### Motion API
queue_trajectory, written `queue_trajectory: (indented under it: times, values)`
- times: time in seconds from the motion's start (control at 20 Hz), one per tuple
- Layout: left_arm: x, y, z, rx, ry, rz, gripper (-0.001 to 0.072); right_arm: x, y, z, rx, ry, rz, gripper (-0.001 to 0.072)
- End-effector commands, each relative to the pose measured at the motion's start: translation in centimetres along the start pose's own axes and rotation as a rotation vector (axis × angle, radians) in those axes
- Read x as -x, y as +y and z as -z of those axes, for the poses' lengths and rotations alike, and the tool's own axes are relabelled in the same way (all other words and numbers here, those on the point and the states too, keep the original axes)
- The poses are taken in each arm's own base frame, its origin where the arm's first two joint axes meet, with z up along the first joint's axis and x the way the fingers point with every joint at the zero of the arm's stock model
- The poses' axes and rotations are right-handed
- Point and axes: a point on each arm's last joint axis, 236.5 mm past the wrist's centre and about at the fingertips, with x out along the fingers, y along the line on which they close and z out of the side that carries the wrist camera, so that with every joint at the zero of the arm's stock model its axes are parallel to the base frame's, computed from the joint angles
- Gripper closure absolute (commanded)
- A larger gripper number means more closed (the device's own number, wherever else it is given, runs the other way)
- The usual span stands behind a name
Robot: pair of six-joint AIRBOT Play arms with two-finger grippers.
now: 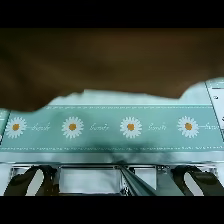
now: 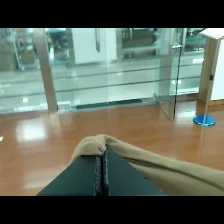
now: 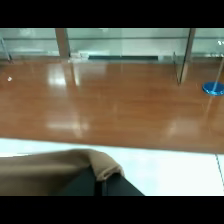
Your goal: Fold the shirts.
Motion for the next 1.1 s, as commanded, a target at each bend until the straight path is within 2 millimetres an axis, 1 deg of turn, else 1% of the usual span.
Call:
queue_trajectory:
  times: [0.0,0.05,0.15,0.2,0.25,0.3,0.4,0.5,0.65,0.7,0.75,0.8,0.85,0.95,1.05]
  values:
    - [3.4,1.3,2.1,0.0,0.058,-0.042,0.0693,2.8,0.0,2.6,-0.017,0.071,0.024,0.0682]
    - [3.0,1.8,3.7,0.007,0.114,-0.055,0.0693,2.6,0.0,3.3,-0.022,0.103,0.025,0.0682]
    - [1.0,3.1,7.7,-0.008,0.237,-0.095,0.0692,1.3,-0.4,4.9,-0.045,0.178,0.027,0.0682]
    - [-0.4,3.7,9.7,-0.008,0.289,-0.112,0.0692,0.3,-0.5,5.7,-0.058,0.212,0.024,0.0682]
    - [-2.1,3.9,11.7,0.007,0.332,-0.114,0.0692,-1.0,-0.8,6.7,-0.069,0.245,0.024,0.0682]
    - [-4.1,3.8,14.2,0.039,0.38,-0.107,0.0692,-2.9,-1.2,8.0,-0.083,0.284,0.023,0.0682]
    - [-7.9,2.9,19.5,0.099,0.483,-0.067,0.0692,-7.1,-1.9,11.2,-0.115,0.365,0.014,0.0682]
    - [-11.7,1.7,24.5,0.157,0.569,-0.014,0.0692,-11.8,-2.5,15.2,-0.146,0.462,-0.006,0.0682]
    - [-17.0,0.9,31.8,0.216,0.71,0.016,0.0692,-19.7,-4.6,21.1,-0.197,0.579,0.009,0.0682]
    - [-18.6,0.8,33.8,0.227,0.746,0.017,0.0692,-22.3,-5.3,23.0,-0.211,0.621,0.017,0.0682]
    - [-20.4,0.8,35.8,0.236,0.766,0.015,0.0692,-24.9,-5.8,24.4,-0.209,0.644,0.007,0.0682]
    - [-22.1,1.0,37.4,0.245,0.772,0.01,0.0692,-28.0,-6.4,25.8,-0.228,0.648,0.006,0.0682]
    - [-23.7,0.8,39.0,0.271,0.778,0.012,0.0692,-30.6,-6.7,27.2,-0.262,0.656,0.002,0.0682]
    - [-26.5,0.5,41.9,0.323,0.781,0.013,0.0691,-35.4,-6.6,30.8,-0.349,0.717,-0.027,0.0682]
    - [-28.7,0.0,44.8,0.424,0.784,-0.001,0.0691,-39.5,-6.5,33.7,-0.419,0.772,-0.056,0.0682]
